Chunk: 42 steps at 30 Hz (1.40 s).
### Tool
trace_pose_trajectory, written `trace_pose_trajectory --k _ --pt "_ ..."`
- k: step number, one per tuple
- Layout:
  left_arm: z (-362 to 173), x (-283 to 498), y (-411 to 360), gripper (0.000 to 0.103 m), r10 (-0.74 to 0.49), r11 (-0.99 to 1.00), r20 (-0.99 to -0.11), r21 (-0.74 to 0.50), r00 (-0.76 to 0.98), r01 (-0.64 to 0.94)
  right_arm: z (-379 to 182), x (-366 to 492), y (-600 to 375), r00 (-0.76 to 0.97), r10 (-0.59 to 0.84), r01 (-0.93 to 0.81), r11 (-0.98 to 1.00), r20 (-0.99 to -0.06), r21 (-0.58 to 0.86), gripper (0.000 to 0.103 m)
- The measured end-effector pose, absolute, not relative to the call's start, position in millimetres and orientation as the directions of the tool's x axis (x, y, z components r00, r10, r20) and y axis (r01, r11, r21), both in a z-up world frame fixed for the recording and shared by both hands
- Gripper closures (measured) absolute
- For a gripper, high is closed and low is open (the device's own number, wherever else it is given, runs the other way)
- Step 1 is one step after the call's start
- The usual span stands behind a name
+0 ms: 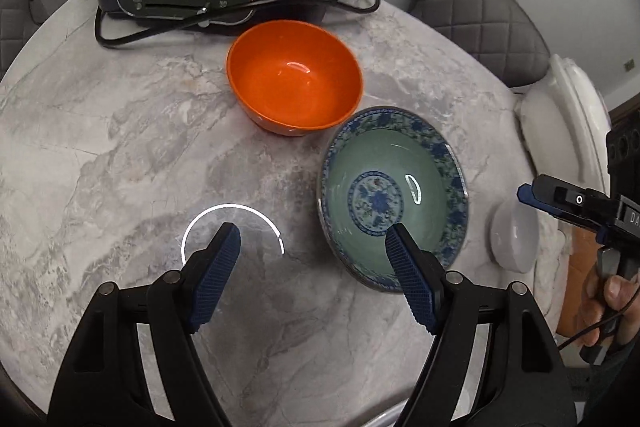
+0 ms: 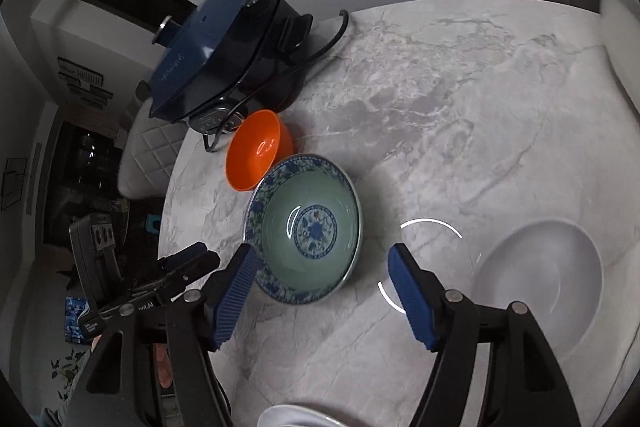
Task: Organize plates and bowls
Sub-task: 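Grasp the blue-patterned bowl's rim with both grippers, then carry the patterned bowl beside the plate stack, lower it, open both grippers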
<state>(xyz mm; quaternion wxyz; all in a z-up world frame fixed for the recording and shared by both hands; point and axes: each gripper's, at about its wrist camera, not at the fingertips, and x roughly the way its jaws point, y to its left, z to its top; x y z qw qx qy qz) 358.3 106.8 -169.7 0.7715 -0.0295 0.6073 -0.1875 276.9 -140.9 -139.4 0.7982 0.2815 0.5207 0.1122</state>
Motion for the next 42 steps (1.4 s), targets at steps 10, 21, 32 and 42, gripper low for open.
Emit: trace_pose_trajectory --k 10,21,32,42 --pt "-217.1 373.6 91.7 0.038 -0.317 0.926 -0.94 -0.278 0.129 0.254 -206.9 315.4 -127.3 0.294 0.495 0.141 0.823 -0.818 0.55 0.039" --pt "-231.8 390.0 67.2 0.094 -0.332 0.912 -0.938 -0.294 0.095 0.286 -219.1 326.8 -124.5 0.265 0.526 0.141 0.808 -0.808 0.572 0.086" --pt "-221.6 378.4 72.2 0.094 -0.332 0.913 -0.938 -0.293 0.099 0.284 -215.9 321.8 -117.9 0.265 0.509 0.141 0.82 -0.819 0.555 0.092" --pt "-172.3 340.9 102.0 0.094 -0.365 0.905 -0.925 -0.325 0.109 0.274 -175.2 299.3 -93.0 0.278 0.506 0.112 0.827 -0.816 0.551 0.092"
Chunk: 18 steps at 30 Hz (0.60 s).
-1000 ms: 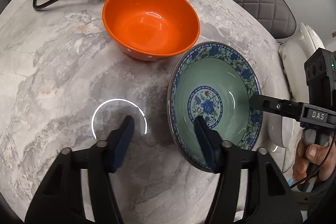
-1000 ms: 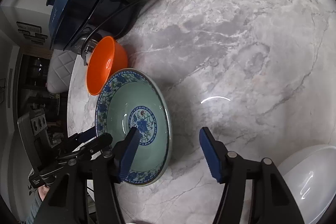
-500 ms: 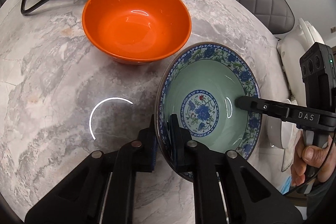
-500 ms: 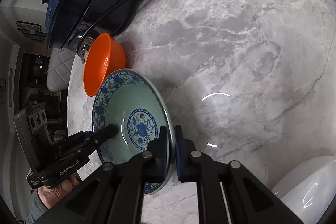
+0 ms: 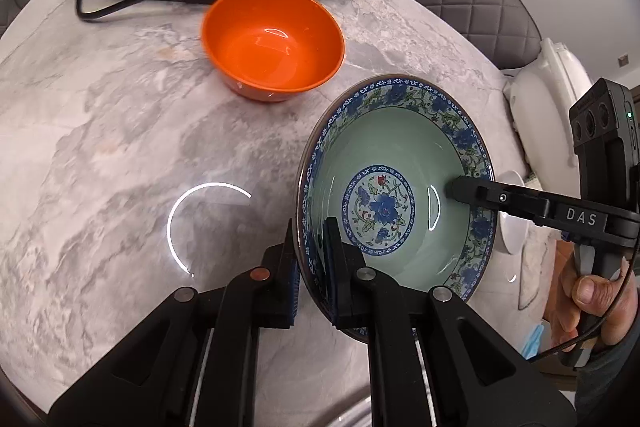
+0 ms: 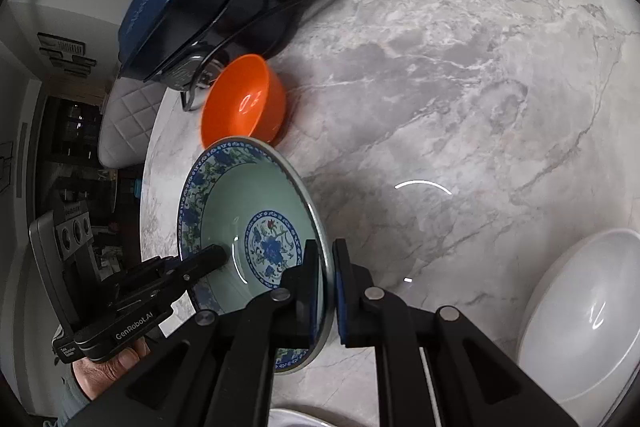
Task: Organize plates and bowls
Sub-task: 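Carry the patterned bowl beside the plate stack, lower it, open both grippers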
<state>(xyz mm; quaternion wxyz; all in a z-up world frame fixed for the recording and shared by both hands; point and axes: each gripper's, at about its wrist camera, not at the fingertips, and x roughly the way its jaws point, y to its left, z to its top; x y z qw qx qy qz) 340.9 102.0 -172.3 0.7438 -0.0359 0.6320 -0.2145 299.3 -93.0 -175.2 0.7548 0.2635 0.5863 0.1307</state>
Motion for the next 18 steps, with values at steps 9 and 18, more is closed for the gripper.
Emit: trace_pose_trajectory --k 9,18 --pt "-136.5 269.0 183.7 0.094 -0.369 0.915 -0.92 -0.335 0.13 0.227 -144.5 256.6 -26.6 0.255 0.524 0.018 0.838 -0.812 0.546 0.091" --pt "-164.4 201.6 256.8 0.093 -0.343 0.936 -0.932 -0.328 0.114 0.131 -167.4 219.6 38.9 0.171 0.537 -0.029 0.84 -0.826 0.541 0.091"
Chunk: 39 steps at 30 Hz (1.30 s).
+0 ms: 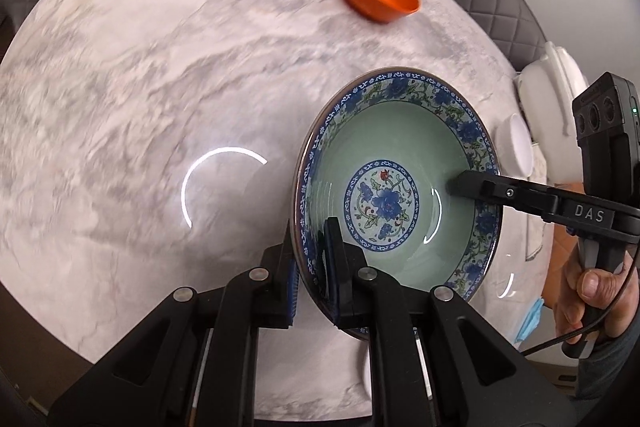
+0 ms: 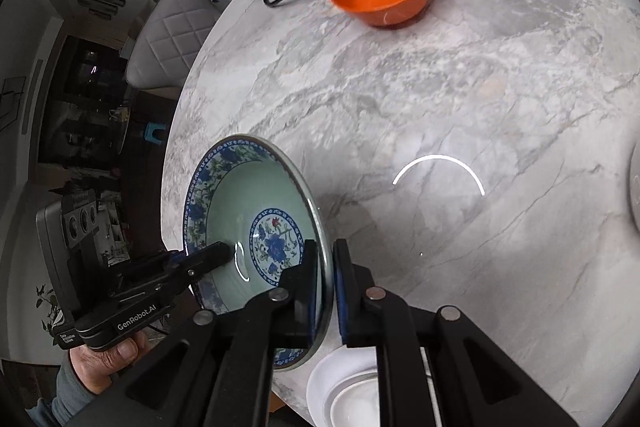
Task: Organize plates and bowls
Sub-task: 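Carry the patterned bowl beside the plate stack, lower it, open both grippers, then move to the small white bowl and grasp its rim with both grippers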
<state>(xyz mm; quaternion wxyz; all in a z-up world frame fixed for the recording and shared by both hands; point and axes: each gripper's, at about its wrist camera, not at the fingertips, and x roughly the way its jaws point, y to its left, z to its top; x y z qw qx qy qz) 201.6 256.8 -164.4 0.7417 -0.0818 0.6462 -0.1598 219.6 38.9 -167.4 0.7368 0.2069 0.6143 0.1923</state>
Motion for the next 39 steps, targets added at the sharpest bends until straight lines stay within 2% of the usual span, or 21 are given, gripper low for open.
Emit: trace_pose_trajectory --k 9,22,28,31,32,33,36,37,39 --pt "-203.8 178.0 279.3 0.092 -0.32 0.945 -0.943 -0.309 0.093 0.109 -208.5 196.0 62.3 0.116 0.527 0.002 0.847 -0.842 0.531 0.091" --pt "-217.8 196.9 265.0 0.091 -0.277 0.956 -0.955 -0.263 0.102 0.131 -230.9 198.0 56.9 0.109 0.533 0.038 0.841 -0.839 0.539 0.091" --pt "-213.5 196.1 266.6 0.089 -0.243 0.967 -0.96 -0.229 0.136 0.11 -228.6 198.3 57.2 0.118 0.544 0.022 0.835 -0.831 0.55 0.084" --pt "-199.9 194.5 273.6 0.072 -0.23 0.972 -0.956 -0.217 0.183 0.087 -219.2 196.4 56.0 0.149 0.559 0.008 0.824 -0.816 0.566 0.071" --pt "-194.1 194.0 276.5 0.056 -0.234 0.972 -0.952 -0.222 0.199 0.081 -214.5 195.3 54.5 0.165 0.563 0.002 0.821 -0.81 0.571 0.066" --pt "-187.9 193.4 279.3 0.046 -0.241 0.97 -0.946 -0.23 0.216 0.077 -210.3 194.7 53.3 0.179 0.564 -0.004 0.82 -0.806 0.573 0.065" --pt "-170.9 192.9 284.0 0.043 -0.26 0.965 -0.935 -0.251 0.242 0.068 -197.2 188.1 44.0 0.224 0.572 -0.008 0.811 -0.789 0.585 0.058" --pt "-165.3 192.7 284.9 0.041 -0.272 0.962 -0.929 -0.265 0.251 0.064 -192.7 184.3 39.4 0.245 0.578 -0.004 0.803 -0.778 0.596 0.053" --pt "-153.6 191.6 284.6 0.031 -0.298 0.954 -0.913 -0.292 0.278 0.062 -183.5 173.0 27.9 0.297 0.592 0.003 0.784 -0.749 0.62 0.045"
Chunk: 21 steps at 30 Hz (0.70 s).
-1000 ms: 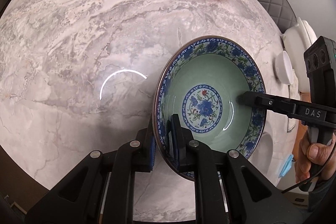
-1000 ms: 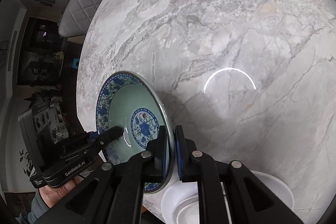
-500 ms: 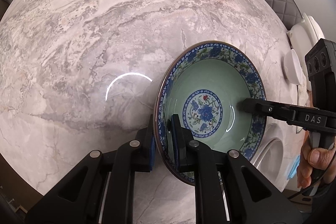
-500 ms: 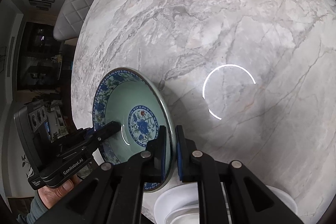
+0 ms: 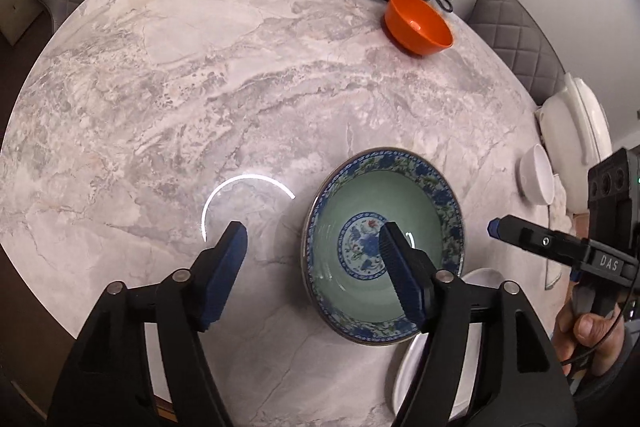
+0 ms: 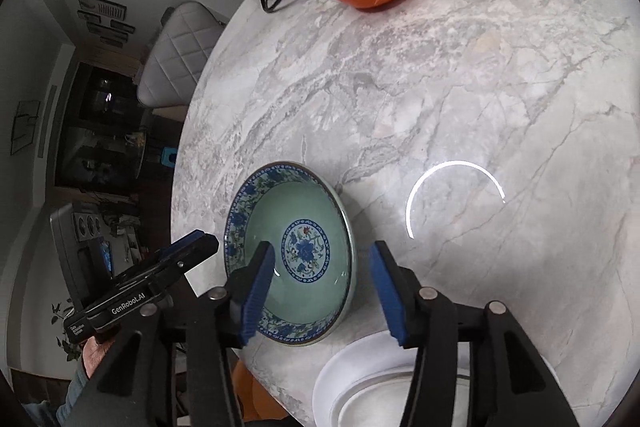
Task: Organize plates and bowls
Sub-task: 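Move to the small white bowl and grasp its rim with both grippers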
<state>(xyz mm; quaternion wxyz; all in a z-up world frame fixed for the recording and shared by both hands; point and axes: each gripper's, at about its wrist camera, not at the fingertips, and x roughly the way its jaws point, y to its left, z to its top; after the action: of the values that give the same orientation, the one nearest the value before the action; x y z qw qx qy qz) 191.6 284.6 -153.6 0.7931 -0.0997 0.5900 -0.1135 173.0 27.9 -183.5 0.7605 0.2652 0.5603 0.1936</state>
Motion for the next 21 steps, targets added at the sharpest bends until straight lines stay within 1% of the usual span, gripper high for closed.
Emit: trace_pose_trajectory --k 2,3,4,5,6,13,18,21 --pt "-143.0 190.1 278.1 0.027 -0.314 0.949 -0.899 -0.306 0.304 0.075 -175.5 159.1 16.9 0.346 0.603 0.011 0.764 -0.719 0.645 0.042" --pt "-137.5 189.0 273.9 0.023 -0.326 0.945 -0.891 -0.314 0.315 0.089 -173.3 152.9 11.8 0.367 0.607 0.015 0.754 -0.705 0.657 0.04" --pt "-132.8 188.4 268.0 0.021 -0.343 0.939 -0.883 -0.326 0.321 0.108 -171.5 145.7 6.6 0.385 0.608 0.024 0.746 -0.695 0.666 0.037" --pt "-128.7 188.0 260.8 0.017 -0.364 0.931 -0.872 -0.339 0.328 0.133 -170.9 138.8 1.2 0.402 0.607 0.036 0.737 -0.685 0.675 0.036" --pt "-123.6 186.8 253.5 0.015 -0.382 0.924 -0.862 -0.348 0.334 0.158 -171.4 132.4 -4.5 0.416 0.609 0.051 0.726 -0.675 0.686 0.036" --pt "-98.4 184.8 191.1 0.015 -0.529 0.842 -0.79 -0.444 0.309 0.305 -175.4 102.0 -54.4 0.5 0.566 0.176 0.674 -0.655 0.717 0.036" --pt "-91.2 201.9 128.2 0.015 -0.556 0.805 -0.812 -0.473 0.178 0.359 -171.0 82.9 -113.3 0.604 0.48 0.262 0.635 -0.637 0.727 0.036" --pt "-90.5 220.9 81.0 0.015 -0.517 0.811 -0.845 -0.432 0.136 0.395 -167.9 71.8 -163.3 0.65 0.396 0.331 0.62 -0.648 0.711 0.036"
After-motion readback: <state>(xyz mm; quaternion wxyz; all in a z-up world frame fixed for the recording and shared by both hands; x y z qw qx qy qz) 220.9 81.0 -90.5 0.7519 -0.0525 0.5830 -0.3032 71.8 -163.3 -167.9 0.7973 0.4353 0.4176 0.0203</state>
